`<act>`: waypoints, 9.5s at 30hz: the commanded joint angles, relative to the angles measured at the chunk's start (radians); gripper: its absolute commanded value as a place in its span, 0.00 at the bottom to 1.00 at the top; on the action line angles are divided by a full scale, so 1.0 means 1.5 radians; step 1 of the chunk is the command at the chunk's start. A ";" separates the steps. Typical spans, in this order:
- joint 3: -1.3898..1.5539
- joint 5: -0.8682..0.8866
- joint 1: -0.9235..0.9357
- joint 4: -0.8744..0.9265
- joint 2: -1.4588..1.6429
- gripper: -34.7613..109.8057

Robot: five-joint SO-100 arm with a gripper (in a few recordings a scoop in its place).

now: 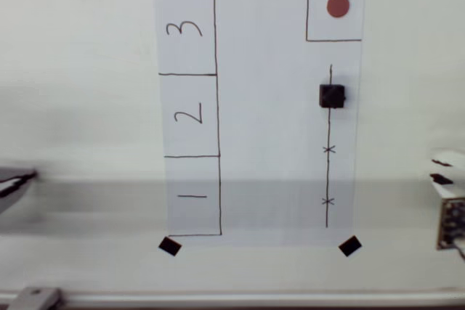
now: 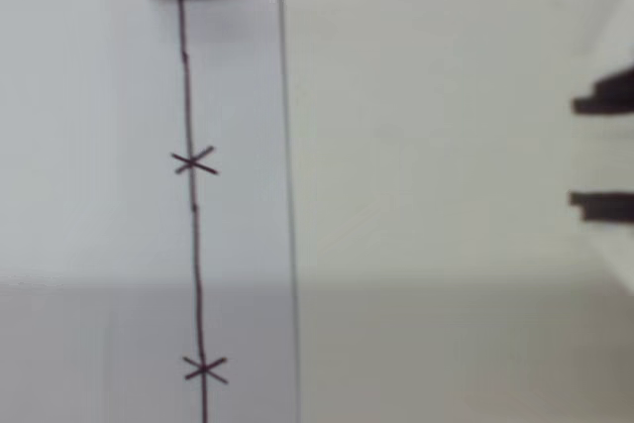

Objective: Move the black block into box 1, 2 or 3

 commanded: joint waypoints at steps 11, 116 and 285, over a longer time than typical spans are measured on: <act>-0.199 -0.148 0.095 -0.059 -0.223 0.32; -0.373 -0.282 0.156 -0.296 -0.649 0.44; 0.174 -0.001 -0.057 -0.329 0.161 0.24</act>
